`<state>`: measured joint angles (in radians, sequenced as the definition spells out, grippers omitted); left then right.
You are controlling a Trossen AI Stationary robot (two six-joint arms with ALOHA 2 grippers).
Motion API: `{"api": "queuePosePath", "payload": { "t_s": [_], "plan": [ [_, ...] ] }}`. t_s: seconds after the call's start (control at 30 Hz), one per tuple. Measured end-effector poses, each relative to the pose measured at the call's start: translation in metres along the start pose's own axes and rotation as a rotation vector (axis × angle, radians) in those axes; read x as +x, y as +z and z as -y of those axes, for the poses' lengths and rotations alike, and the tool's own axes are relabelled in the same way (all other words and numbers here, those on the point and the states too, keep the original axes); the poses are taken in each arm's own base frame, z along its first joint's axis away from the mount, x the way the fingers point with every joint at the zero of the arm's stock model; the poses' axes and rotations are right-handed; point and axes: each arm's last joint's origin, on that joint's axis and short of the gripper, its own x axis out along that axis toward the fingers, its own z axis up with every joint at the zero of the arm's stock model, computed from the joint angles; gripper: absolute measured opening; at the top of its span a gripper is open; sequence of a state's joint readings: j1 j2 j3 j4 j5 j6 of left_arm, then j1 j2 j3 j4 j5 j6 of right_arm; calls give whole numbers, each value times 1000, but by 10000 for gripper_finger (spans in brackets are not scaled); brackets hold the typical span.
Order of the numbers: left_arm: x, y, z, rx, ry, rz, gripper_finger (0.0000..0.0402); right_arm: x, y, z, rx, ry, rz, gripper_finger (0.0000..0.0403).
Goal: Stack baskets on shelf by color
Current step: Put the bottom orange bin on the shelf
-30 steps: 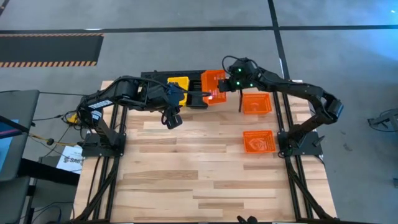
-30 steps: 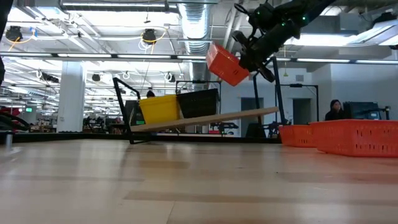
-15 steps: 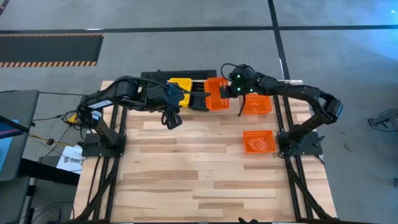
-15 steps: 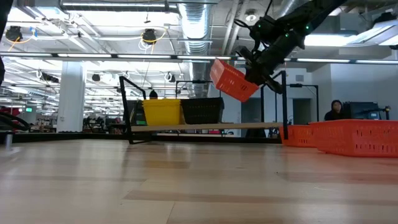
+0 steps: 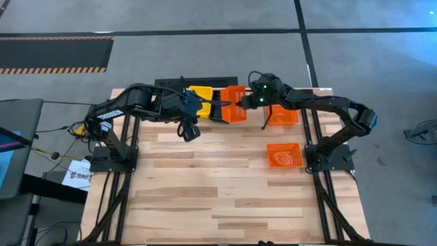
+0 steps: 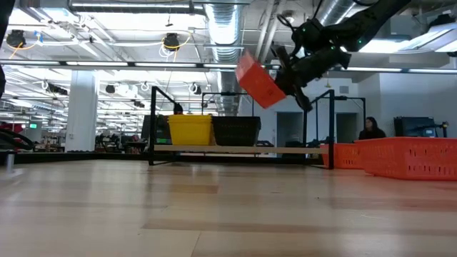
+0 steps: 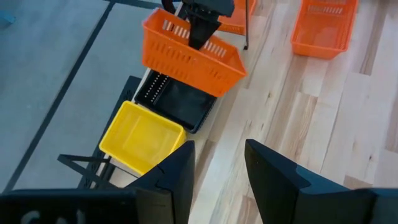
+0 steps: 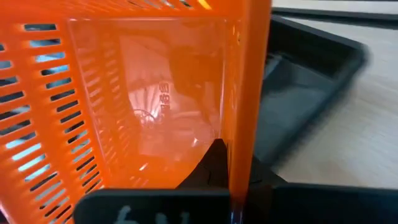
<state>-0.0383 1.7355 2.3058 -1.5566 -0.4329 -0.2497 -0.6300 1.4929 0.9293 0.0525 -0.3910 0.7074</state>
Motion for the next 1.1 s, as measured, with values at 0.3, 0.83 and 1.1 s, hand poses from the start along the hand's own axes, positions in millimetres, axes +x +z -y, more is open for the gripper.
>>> {"api": "queuePosePath", "payload": {
  "t_s": [0.3, 0.83, 1.1],
  "plan": [
    [0, 0, 0, -1, 0, 0, 130, 2, 1, -14, 42, 65, -10, 0],
    [0, 0, 0, 11, 0, 2, 130, -48, 18, -77, 46, -528, -192, 0],
    [0, 0, 0, 16, 0, 2, 130, -42, -29, -85, 114, -679, -319, 0]
  ]
}}
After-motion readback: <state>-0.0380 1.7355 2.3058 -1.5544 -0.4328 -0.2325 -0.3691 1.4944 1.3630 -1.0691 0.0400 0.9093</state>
